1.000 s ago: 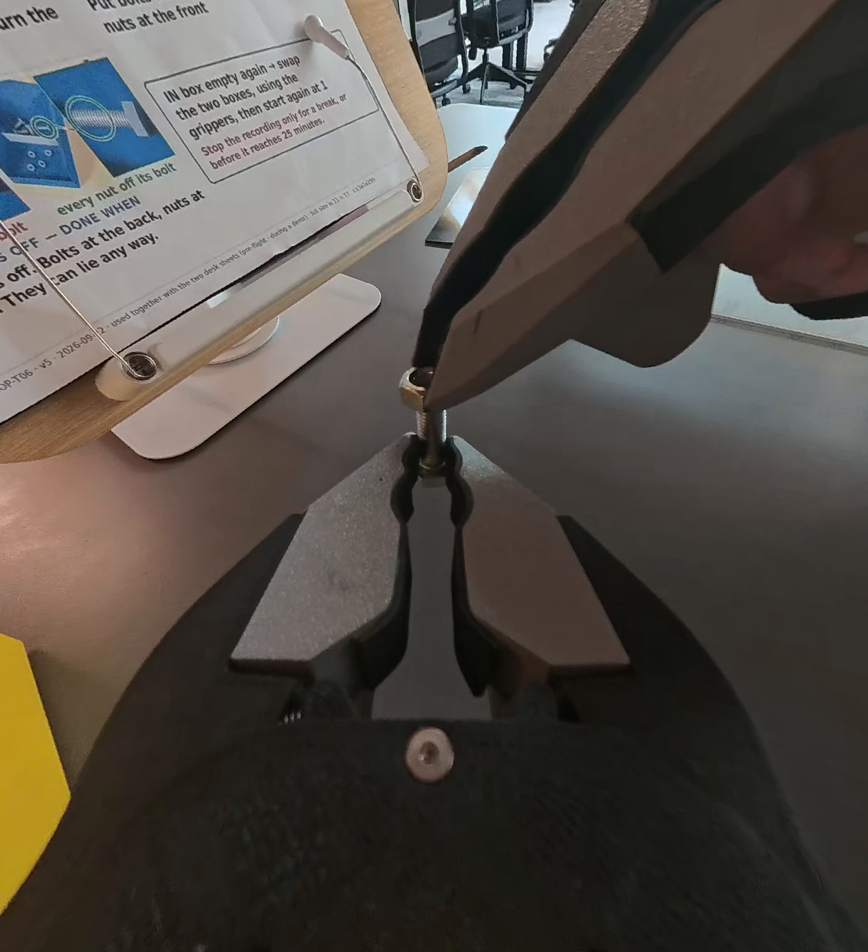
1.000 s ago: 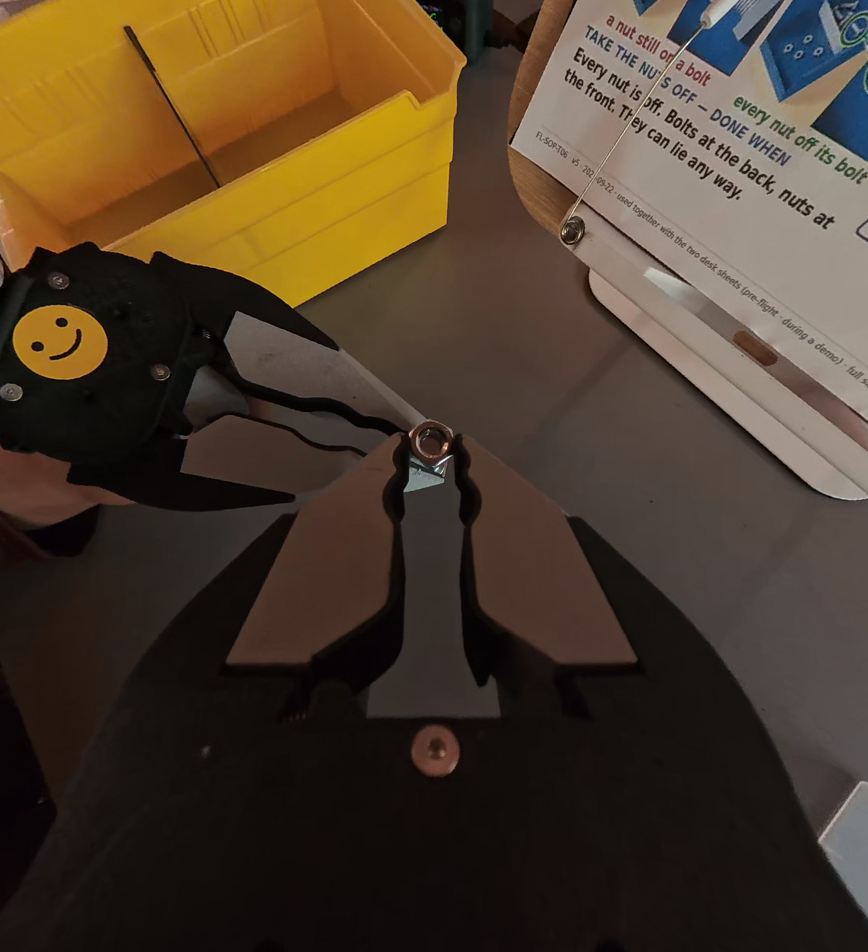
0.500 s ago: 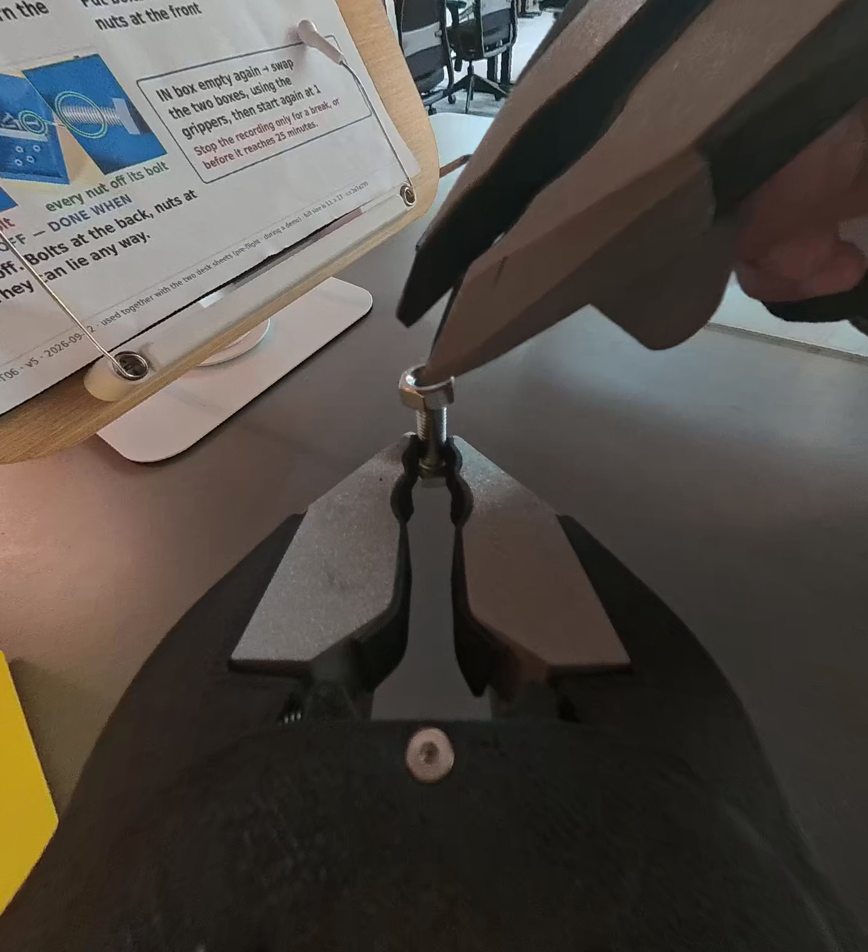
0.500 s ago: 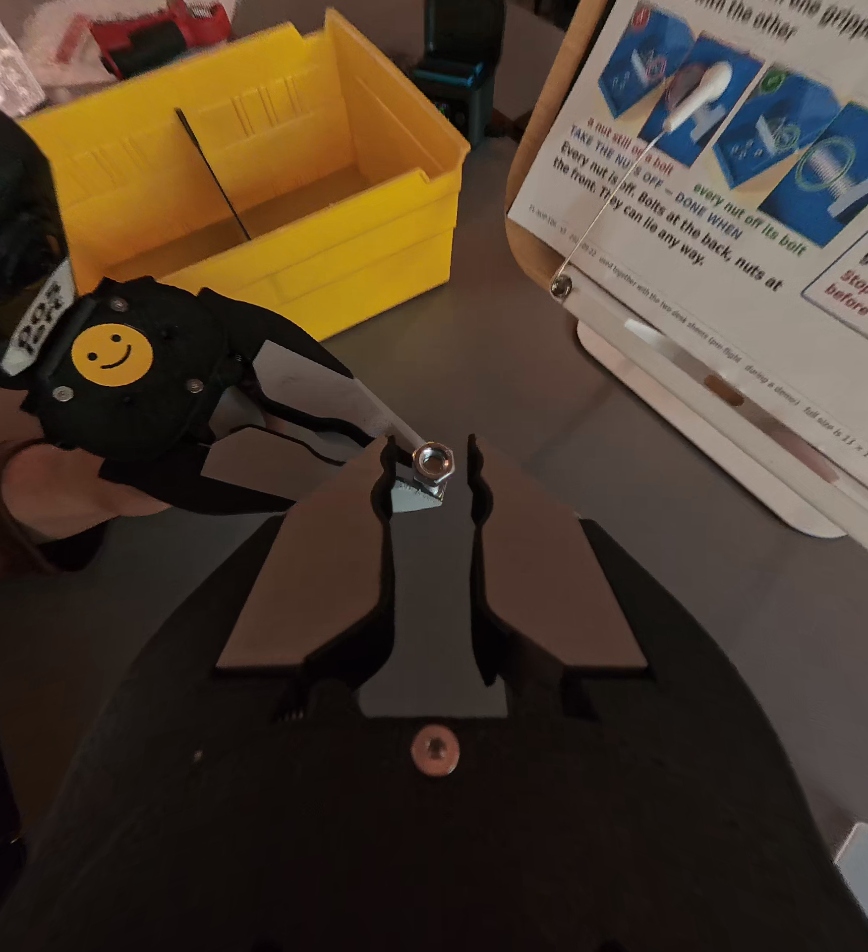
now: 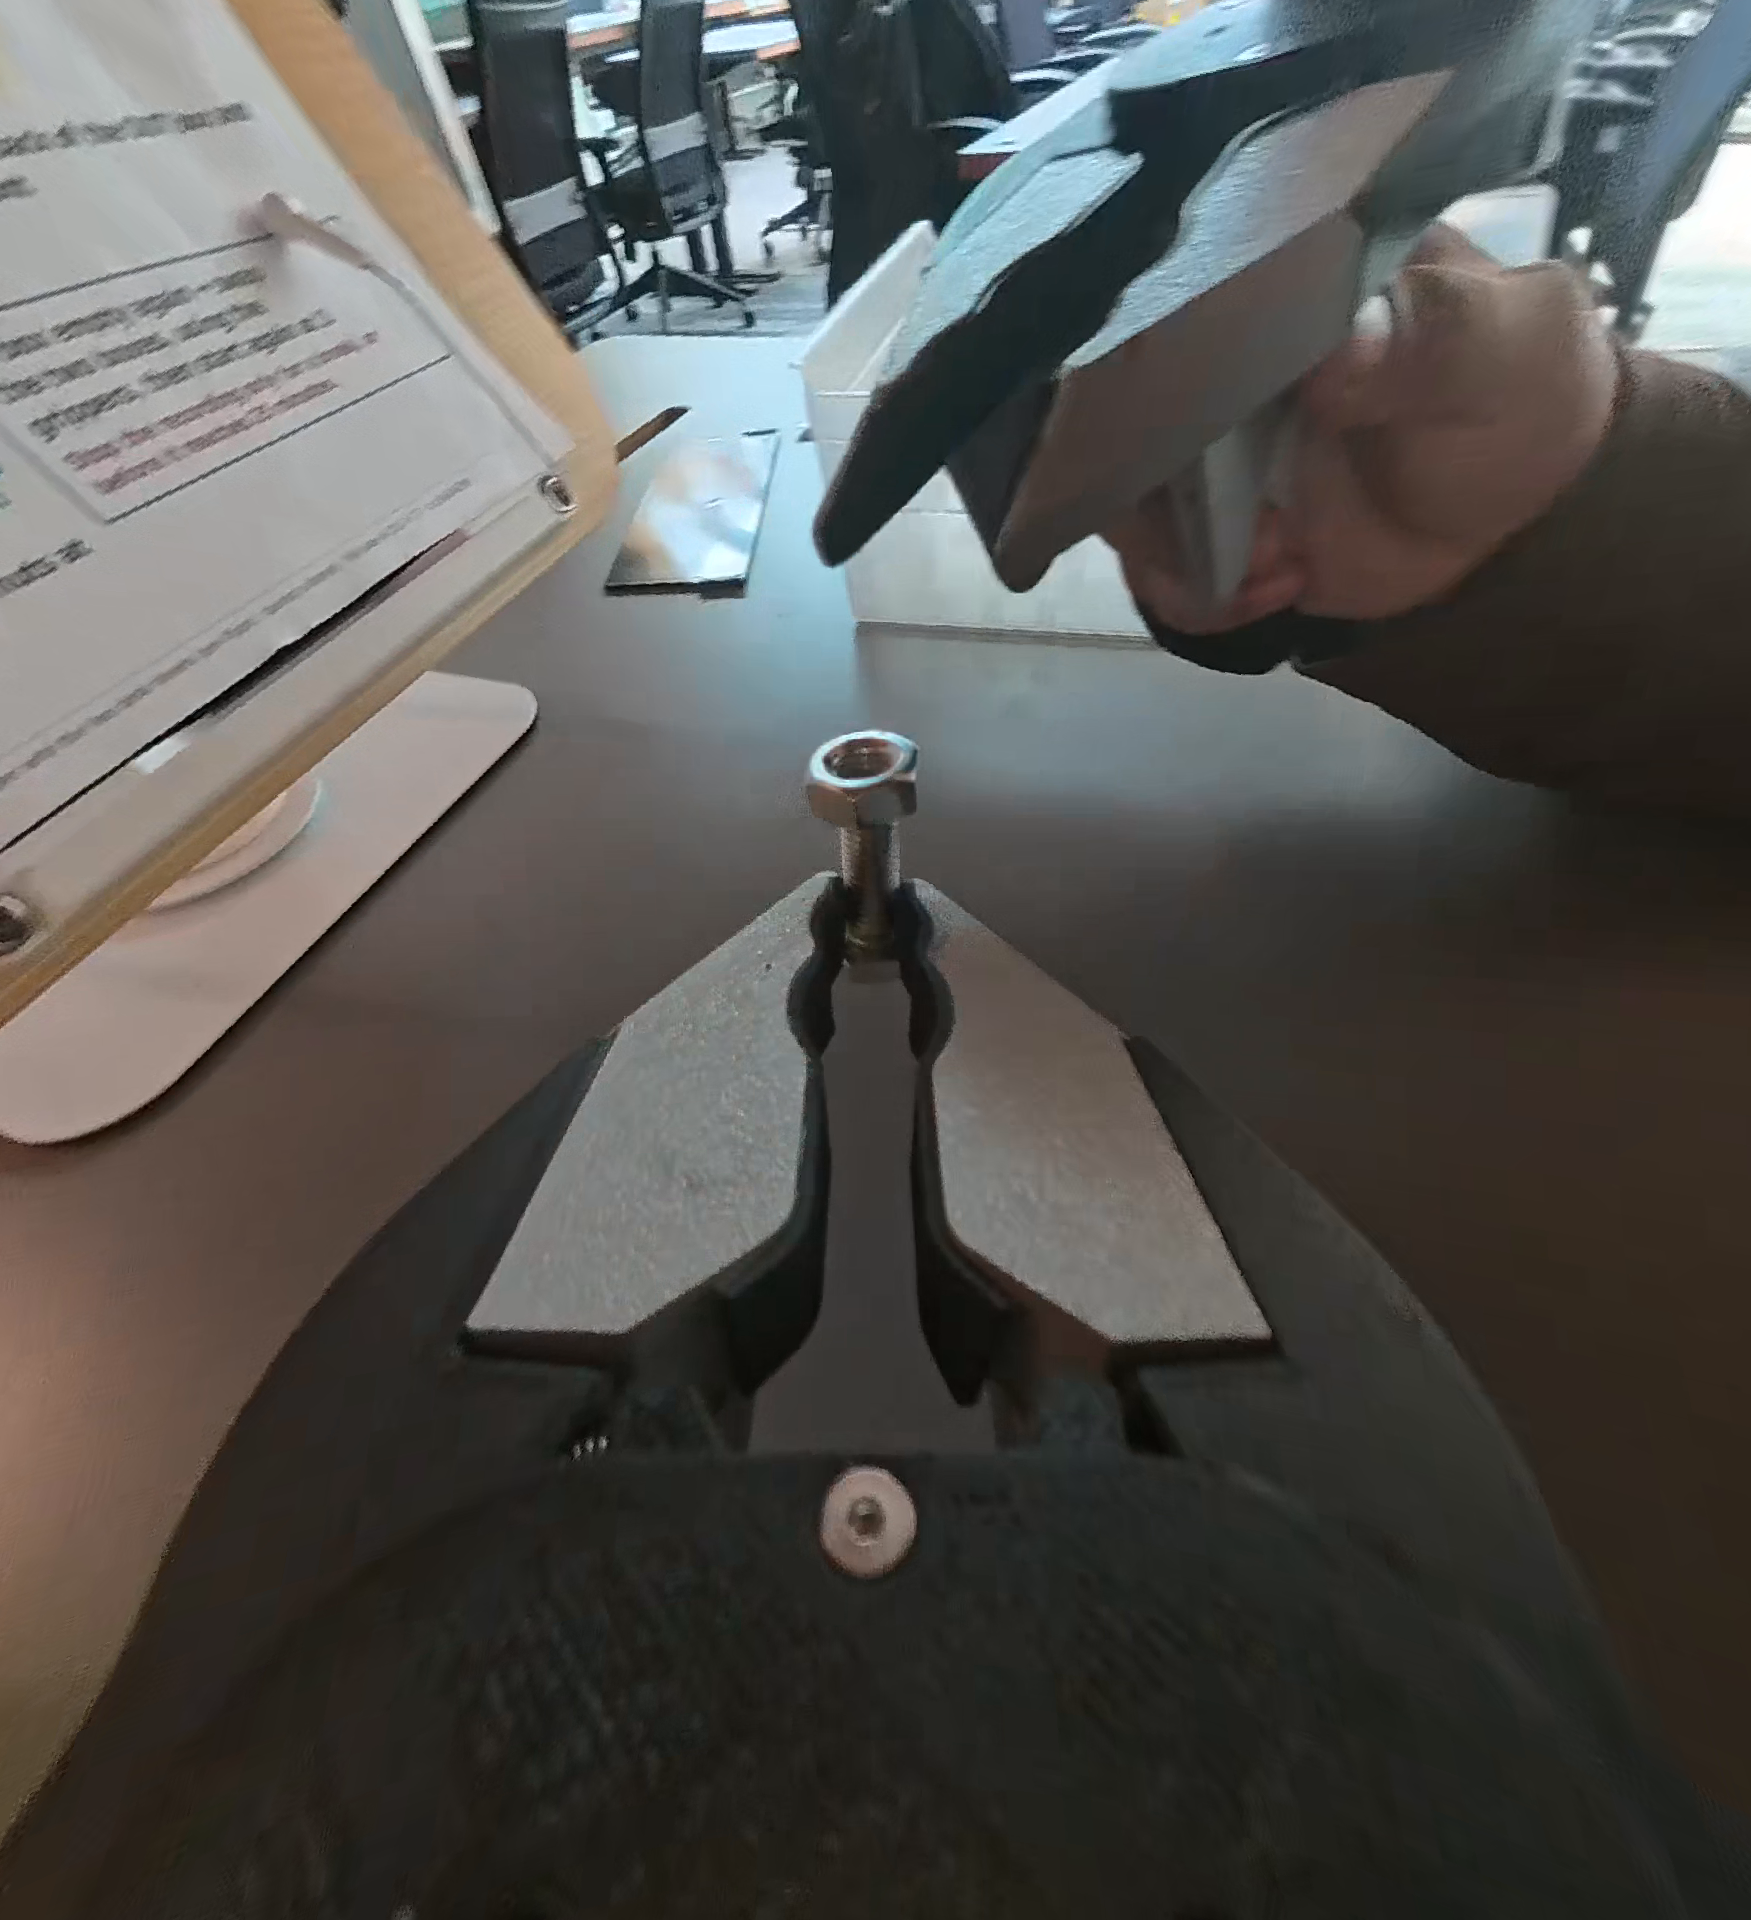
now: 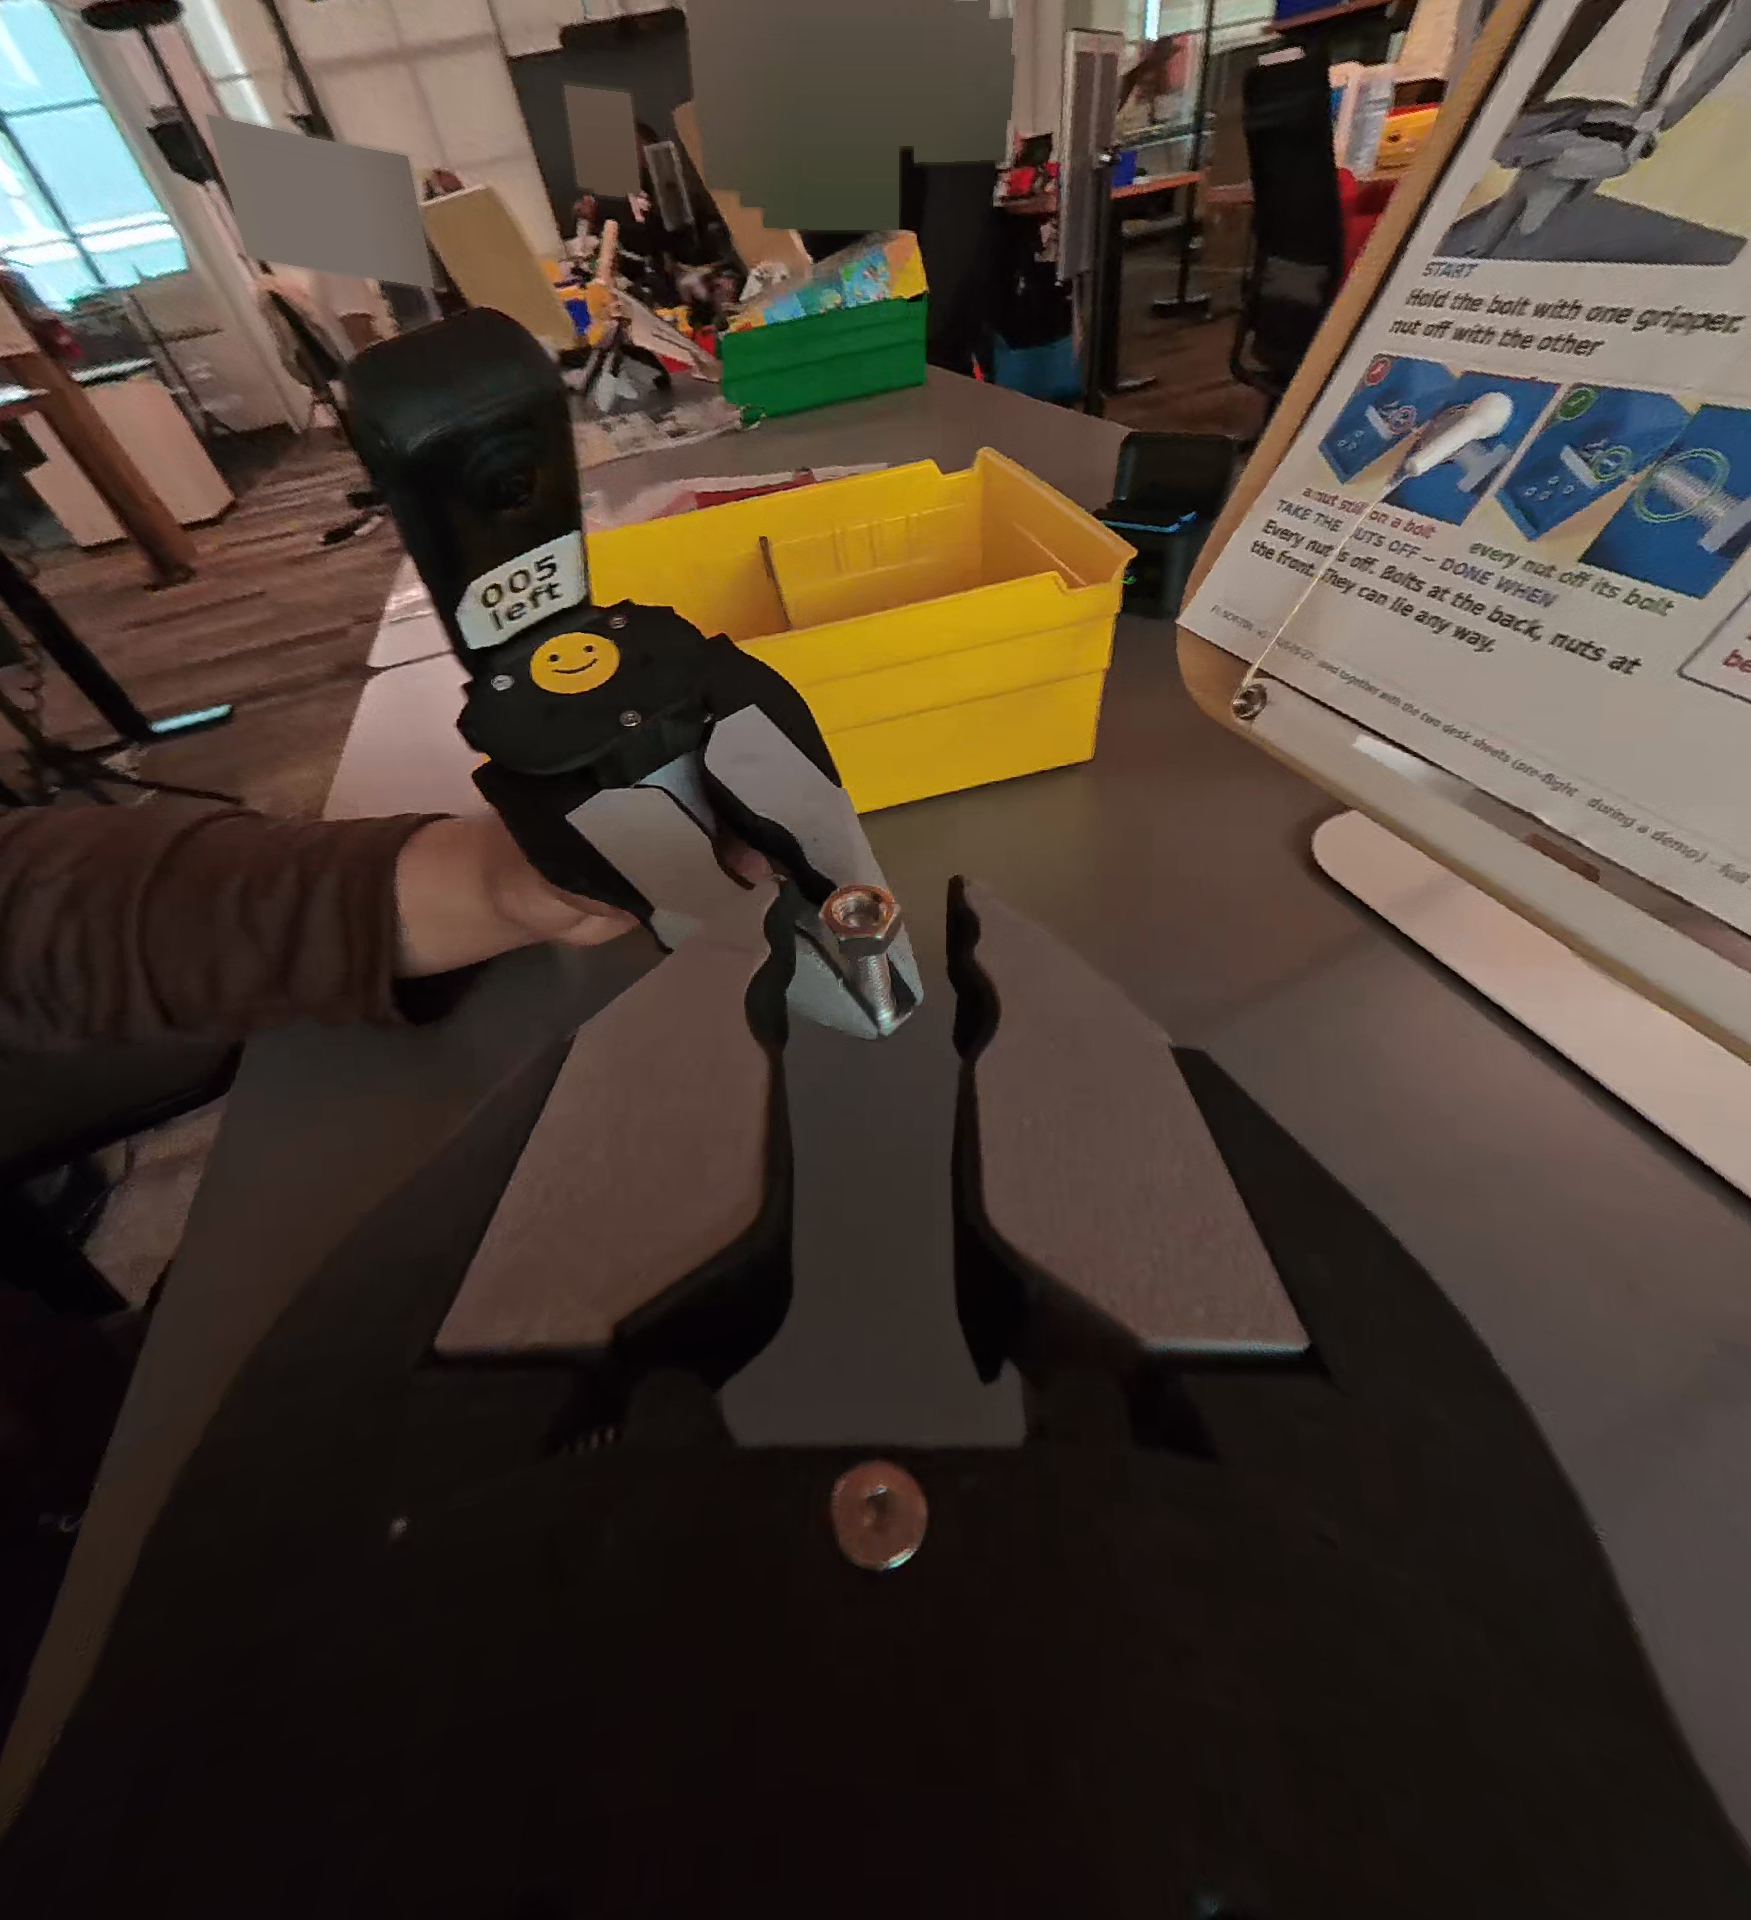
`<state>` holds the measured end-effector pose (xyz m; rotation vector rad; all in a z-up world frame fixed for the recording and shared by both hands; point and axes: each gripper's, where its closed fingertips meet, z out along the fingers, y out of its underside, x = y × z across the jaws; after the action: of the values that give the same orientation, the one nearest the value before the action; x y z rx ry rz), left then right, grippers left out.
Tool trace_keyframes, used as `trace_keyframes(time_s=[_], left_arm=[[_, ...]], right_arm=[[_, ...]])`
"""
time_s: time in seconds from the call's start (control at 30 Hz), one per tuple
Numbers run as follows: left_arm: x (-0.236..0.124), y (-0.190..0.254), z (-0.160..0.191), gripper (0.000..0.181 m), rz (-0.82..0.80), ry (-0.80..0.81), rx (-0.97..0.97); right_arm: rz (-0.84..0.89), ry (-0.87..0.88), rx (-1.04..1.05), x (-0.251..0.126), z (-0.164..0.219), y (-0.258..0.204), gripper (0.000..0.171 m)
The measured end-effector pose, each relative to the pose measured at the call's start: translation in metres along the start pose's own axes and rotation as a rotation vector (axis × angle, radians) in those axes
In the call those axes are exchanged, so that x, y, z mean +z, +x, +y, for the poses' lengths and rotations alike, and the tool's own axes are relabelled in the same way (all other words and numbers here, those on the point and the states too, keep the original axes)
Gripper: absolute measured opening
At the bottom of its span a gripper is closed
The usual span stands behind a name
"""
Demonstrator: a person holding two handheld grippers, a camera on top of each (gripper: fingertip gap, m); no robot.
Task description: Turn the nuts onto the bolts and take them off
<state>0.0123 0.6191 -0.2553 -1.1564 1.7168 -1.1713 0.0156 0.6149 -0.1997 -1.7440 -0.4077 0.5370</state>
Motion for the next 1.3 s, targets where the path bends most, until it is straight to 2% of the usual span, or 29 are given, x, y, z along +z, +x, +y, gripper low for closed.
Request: trace_keyframes(time_s=[0.23, 0.43, 0.53, 0.6, 1.07, 1.3], left_arm=[[-0.004, 0.029, -0.01, 0.007, 0.136, 0.04, 0.067], [-0.006, 0.04, -0.014, 0.007, 0.182, 0.062, 0.094], [-0.007, 0.043, -0.016, 0.008, 0.193, 0.068, 0.101], [-0.008, 0.044, -0.017, 0.008, 0.202, 0.075, 0.101], [-0.006, 0.045, -0.014, 0.008, 0.2, 0.051, 0.106], [-0.002, 0.046, -0.008, 0.008, 0.191, 0.013, 0.124]], right_arm=[[-0.092, -0.052, -0.148, -0.006, 0.005, -0.026, 0.024], [-0.134, -0.096, -0.197, -0.003, 0.013, -0.038, 0.024], [-0.158, -0.107, -0.213, -0.002, 0.016, -0.043, 0.021], [-0.148, -0.112, -0.229, -0.001, 0.017, -0.043, 0.014], [-0.111, -0.138, -0.344, -0.002, 0.02, -0.045, 0.013], [-0.106, -0.194, -0.315, -0.002, 0.028, -0.042, 0.013]])
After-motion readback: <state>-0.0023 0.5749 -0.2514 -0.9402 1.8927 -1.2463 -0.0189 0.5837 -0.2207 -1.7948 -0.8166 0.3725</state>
